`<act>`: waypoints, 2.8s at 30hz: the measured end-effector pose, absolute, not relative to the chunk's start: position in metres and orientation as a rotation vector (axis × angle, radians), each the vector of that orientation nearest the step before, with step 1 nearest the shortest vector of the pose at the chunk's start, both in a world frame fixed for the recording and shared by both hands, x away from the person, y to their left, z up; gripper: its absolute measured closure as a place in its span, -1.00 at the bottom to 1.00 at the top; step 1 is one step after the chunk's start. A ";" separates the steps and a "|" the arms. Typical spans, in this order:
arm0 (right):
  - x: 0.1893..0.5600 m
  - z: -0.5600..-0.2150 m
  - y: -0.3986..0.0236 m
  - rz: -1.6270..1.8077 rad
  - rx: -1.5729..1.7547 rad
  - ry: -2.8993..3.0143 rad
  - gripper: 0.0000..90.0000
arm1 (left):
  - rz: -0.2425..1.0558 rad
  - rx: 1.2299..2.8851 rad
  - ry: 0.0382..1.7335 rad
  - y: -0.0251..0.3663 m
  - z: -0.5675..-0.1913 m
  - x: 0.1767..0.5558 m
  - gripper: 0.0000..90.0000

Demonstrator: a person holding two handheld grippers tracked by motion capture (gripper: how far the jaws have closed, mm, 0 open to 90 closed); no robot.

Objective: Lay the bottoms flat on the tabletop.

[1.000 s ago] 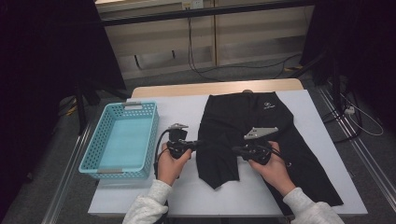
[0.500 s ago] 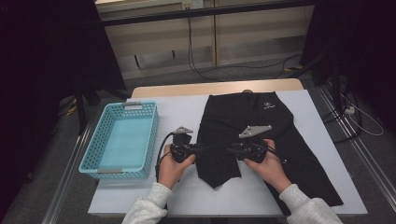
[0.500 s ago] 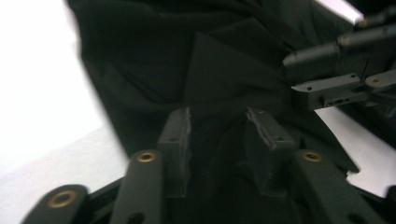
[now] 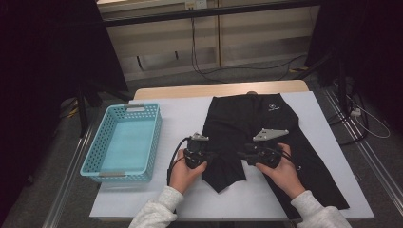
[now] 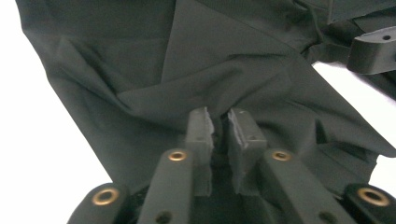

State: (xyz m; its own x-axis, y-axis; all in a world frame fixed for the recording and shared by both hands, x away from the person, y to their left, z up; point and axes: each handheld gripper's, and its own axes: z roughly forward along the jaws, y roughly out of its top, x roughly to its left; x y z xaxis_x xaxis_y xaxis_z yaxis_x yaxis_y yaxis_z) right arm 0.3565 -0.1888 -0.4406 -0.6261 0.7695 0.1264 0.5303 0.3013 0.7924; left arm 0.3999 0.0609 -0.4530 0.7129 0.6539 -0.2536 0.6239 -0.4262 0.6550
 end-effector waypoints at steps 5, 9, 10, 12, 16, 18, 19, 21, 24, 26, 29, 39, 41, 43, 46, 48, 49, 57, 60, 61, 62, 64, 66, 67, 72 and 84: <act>0.351 -0.439 -0.197 1.238 1.203 2.267 0.16 | 0.043 2.161 0.964 0.058 -0.451 0.399 0.93; 0.349 -0.438 -0.200 1.238 1.196 2.256 0.16 | -0.022 2.083 0.989 0.066 -0.440 0.403 0.95; 0.350 -0.438 -0.200 1.240 1.195 2.254 0.16 | -0.027 2.070 0.992 0.070 -0.437 0.403 0.95; 0.351 -0.439 -0.201 1.235 1.204 2.258 0.16 | -0.045 2.035 1.010 0.078 -0.434 0.406 0.95; 0.353 -0.441 -0.198 1.231 1.193 2.270 0.16 | -0.069 1.952 1.054 0.098 -0.430 0.414 0.95; 0.354 -0.442 -0.196 1.228 1.182 2.280 0.16 | -0.026 1.937 1.072 0.107 -0.428 0.417 0.95; 0.354 -0.442 -0.194 1.229 1.178 2.283 0.16 | -0.025 1.924 1.078 0.110 -0.427 0.418 0.95; 0.356 -0.443 -0.191 1.227 1.171 2.291 0.16 | -0.033 1.888 1.101 0.118 -0.428 0.422 0.95; 0.357 -0.444 -0.187 1.223 1.156 2.307 0.16 | -0.046 1.868 1.136 0.126 -0.433 0.426 0.95; 0.357 -0.446 -0.184 1.210 1.142 2.326 0.16 | -0.051 1.881 1.139 0.124 -0.436 0.426 0.94; 0.359 -0.451 -0.177 1.136 1.112 2.367 0.24 | -0.050 1.897 1.137 0.121 -0.438 0.425 0.93; 0.354 -0.454 -0.181 1.028 1.100 2.475 0.78 | -0.058 1.930 1.118 0.114 -0.439 0.423 0.89; 0.352 -0.446 -0.192 1.070 1.117 2.425 0.65 | -0.059 1.935 1.110 0.113 -0.438 0.422 0.89; 0.352 -0.435 -0.212 1.123 1.161 2.362 0.55 | -0.064 1.941 1.102 0.112 -0.437 0.421 0.89; 0.353 -0.426 -0.249 1.114 1.267 2.223 0.41 | -0.066 1.939 1.095 0.111 -0.437 0.421 0.89; 0.355 -0.427 -0.277 1.050 1.346 2.144 0.37 | -0.068 1.944 1.093 0.110 -0.437 0.421 0.89; 0.355 -0.429 -0.289 1.010 1.381 2.110 0.36 | -0.071 1.943 1.093 0.110 -0.437 0.421 0.89; 0.356 -0.452 -0.333 0.829 1.595 2.045 0.33 | -0.080 1.963 1.071 0.102 -0.436 0.420 0.88; 0.356 -0.454 -0.331 0.840 1.605 2.054 0.71 | -0.079 1.977 1.065 0.099 -0.437 0.419 0.87; 0.356 -0.453 -0.332 0.872 1.622 2.073 0.94 | -0.077 1.975 1.063 0.099 -0.437 0.419 0.86; 0.355 -0.454 -0.333 0.879 1.636 2.069 0.96 | -0.081 1.977 1.059 0.098 -0.437 0.419 0.85; 0.354 -0.453 -0.337 0.891 1.648 2.077 0.99 | -0.082 1.975 1.052 0.097 -0.435 0.418 0.82; 0.351 -0.451 -0.343 0.862 1.658 2.079 0.99 | -0.082 1.975 1.045 0.096 -0.435 0.418 0.78; 0.349 -0.450 -0.347 0.863 1.672 2.076 0.99 | -0.082 1.974 1.040 0.096 -0.434 0.418 0.74; 0.340 -0.450 -0.369 0.842 1.693 2.039 0.96 | -0.060 1.980 1.022 0.092 -0.433 0.418 0.42; 0.327 -0.440 -0.362 0.919 1.615 1.983 0.28 | 0.029 2.055 0.942 0.077 -0.430 0.410 -0.21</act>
